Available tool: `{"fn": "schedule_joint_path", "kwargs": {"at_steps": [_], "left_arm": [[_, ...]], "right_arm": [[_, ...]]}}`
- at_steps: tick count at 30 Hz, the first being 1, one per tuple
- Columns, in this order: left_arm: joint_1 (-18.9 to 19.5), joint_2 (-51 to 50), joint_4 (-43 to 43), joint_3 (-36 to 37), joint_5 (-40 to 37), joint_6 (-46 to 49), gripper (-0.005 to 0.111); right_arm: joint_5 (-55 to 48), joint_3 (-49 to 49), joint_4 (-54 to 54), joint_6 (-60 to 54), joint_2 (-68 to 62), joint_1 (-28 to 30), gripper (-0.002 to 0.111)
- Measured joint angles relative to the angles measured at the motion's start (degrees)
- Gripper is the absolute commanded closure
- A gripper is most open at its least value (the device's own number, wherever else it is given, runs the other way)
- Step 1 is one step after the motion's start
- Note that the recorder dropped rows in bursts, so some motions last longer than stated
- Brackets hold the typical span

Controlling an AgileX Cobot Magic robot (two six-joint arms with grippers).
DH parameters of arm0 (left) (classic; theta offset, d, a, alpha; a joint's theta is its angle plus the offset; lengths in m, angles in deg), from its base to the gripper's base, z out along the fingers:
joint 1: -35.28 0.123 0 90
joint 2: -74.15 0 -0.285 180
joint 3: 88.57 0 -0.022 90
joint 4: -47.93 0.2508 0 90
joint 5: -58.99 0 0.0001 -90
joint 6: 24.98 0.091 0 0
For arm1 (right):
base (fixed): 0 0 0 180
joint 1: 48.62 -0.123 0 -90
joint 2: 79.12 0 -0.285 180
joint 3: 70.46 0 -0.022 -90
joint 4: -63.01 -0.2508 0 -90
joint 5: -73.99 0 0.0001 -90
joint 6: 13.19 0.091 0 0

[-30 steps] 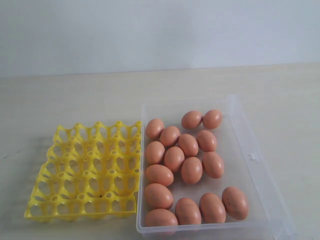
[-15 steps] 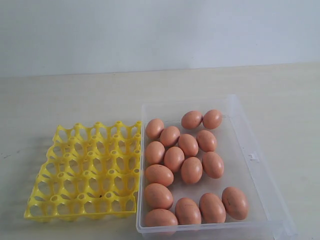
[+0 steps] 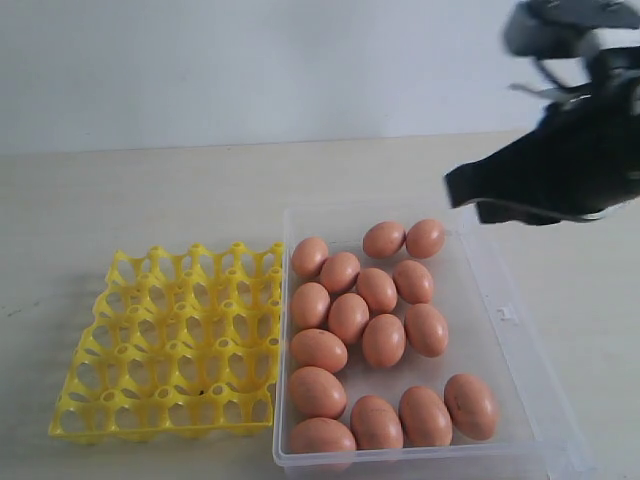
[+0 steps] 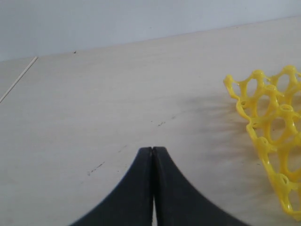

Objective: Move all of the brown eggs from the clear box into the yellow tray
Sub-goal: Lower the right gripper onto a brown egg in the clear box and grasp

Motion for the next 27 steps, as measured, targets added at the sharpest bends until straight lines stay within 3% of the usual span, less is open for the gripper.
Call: {"fn": "schedule_joint_path", "kwargs": {"at_steps": [3, 6, 9, 11, 27], "left_arm": [[0.00, 0.00, 0.00, 0.00, 0.00, 0.00, 0.107], [0.00, 0.00, 0.00, 0.00, 0.00, 0.00, 0.107], [0.00, 0.00, 0.00, 0.00, 0.00, 0.00, 0.107], [0.00, 0.00, 0.00, 0.00, 0.00, 0.00, 0.107], [0.00, 0.00, 0.00, 0.00, 0.00, 0.00, 0.107]], "right_arm": [[-6.86, -6.62, 1.67, -0.69, -10.94, -2.04, 0.092], [-11.70, -10.77, 2.61, -0.93, -19.48, -3.03, 0.073], [-12.02, -12.28, 3.02, -0.93, -23.68, -3.38, 0.051], [-11.17, -12.65, 4.12, 0.40, -25.09, -3.43, 0.043], [-6.17, -12.91, 9.88, 8.12, -32.85, -3.43, 0.046]]}}
